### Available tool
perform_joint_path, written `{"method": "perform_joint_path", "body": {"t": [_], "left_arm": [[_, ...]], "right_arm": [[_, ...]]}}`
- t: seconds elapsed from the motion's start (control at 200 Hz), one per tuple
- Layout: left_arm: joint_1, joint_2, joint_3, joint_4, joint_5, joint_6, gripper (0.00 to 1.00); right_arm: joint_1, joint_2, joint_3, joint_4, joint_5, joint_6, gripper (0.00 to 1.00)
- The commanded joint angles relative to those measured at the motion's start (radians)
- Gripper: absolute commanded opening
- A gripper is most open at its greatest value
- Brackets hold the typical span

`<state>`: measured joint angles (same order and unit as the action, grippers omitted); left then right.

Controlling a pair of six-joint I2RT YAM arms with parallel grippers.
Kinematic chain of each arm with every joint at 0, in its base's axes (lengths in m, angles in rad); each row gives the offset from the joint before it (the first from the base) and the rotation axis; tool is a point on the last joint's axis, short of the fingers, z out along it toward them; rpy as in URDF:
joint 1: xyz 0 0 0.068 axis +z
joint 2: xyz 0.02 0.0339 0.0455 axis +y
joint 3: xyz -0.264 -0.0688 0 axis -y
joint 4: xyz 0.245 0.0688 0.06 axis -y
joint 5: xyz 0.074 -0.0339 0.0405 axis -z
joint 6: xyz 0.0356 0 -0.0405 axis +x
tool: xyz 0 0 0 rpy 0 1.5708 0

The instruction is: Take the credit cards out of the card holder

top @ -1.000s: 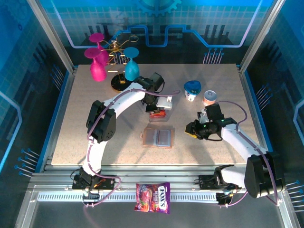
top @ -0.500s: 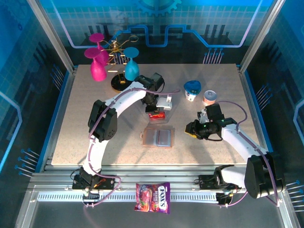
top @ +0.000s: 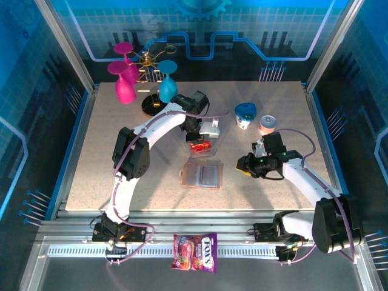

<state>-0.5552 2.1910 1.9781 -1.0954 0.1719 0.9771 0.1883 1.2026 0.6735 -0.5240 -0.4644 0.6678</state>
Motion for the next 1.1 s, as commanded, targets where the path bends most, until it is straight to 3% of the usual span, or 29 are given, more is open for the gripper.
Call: {"method": "perform_joint_path", "body": {"t": [0.0,0.29,0.5,0.66,0.855,1.091], "left_arm": [[0.005,0.029,0.043,-0.033,0.001,-0.044,0.00],[0.005,0.085,0.075,-0.099,-0.004,-0.095,0.00],[0.005,0.079,0.066,-0.153,0.026,-0.027,0.00],[0.007,0.074,0.071,-0.130,-0.009,-0.020,0.25],[0.005,0.049,0.073,-0.044,-0.093,-0.036,0.33],[0.003,-0.083,-0.035,0.094,-0.046,-0.082,0.37]], "right_arm": [[-0.014,0.005,0.015,-0.013,-0.026,-0.017,0.35],[-0.015,0.020,0.021,-0.012,-0.033,-0.028,0.35],[-0.015,0.028,0.021,-0.005,-0.036,-0.028,0.35],[-0.014,0.029,0.015,0.001,-0.037,-0.024,0.35],[-0.015,0.021,0.009,0.002,-0.034,-0.022,0.35],[-0.010,0.016,0.000,0.025,-0.043,-0.007,0.35]]}}
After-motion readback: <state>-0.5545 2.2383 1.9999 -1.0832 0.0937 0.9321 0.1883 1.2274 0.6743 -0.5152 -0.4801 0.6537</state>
